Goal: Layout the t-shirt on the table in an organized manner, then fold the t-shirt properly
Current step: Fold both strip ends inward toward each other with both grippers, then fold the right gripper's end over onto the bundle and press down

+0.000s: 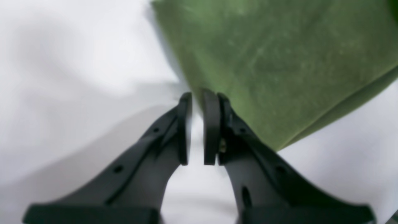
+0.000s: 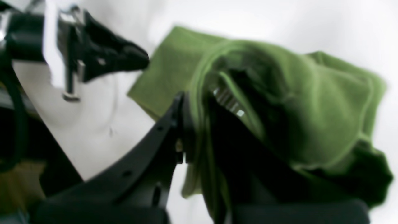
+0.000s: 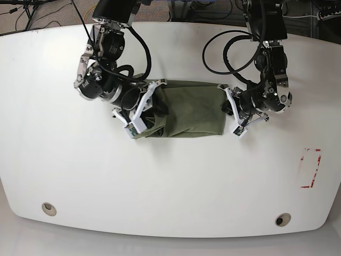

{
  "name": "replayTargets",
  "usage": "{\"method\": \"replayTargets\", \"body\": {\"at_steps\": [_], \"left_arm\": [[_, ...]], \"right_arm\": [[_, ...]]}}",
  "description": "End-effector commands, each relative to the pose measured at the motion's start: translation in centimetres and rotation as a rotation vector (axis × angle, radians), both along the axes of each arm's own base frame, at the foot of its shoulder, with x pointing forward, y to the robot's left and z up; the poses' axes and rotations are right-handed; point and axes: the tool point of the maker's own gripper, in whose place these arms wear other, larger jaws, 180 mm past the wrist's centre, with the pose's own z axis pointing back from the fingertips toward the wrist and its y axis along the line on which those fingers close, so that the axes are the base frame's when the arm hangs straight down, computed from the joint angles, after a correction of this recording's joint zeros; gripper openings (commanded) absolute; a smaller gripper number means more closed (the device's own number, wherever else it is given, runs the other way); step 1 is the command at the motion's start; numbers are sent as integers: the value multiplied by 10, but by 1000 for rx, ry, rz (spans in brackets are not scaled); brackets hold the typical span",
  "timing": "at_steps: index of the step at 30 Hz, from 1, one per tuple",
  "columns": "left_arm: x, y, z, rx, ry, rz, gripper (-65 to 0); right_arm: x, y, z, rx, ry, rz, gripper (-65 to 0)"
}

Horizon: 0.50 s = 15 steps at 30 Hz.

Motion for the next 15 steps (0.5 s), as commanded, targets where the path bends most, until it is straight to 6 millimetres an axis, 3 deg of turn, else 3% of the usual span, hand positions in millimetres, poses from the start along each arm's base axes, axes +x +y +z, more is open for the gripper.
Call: {"method": "replayTargets", "body": {"at_steps": [1,8,15], "left_arm": [[9,-5,6,-72,-25,4,-600],[5,-11,-14,-142,16,28,-600],[8,-12,-15,-148,22,30,-600]], "right_arm": [[13,16,21,33,-83,30,-636],[18,28,29,14,-120,68,-636],[24,40,42,15,-159,112,-636]]}}
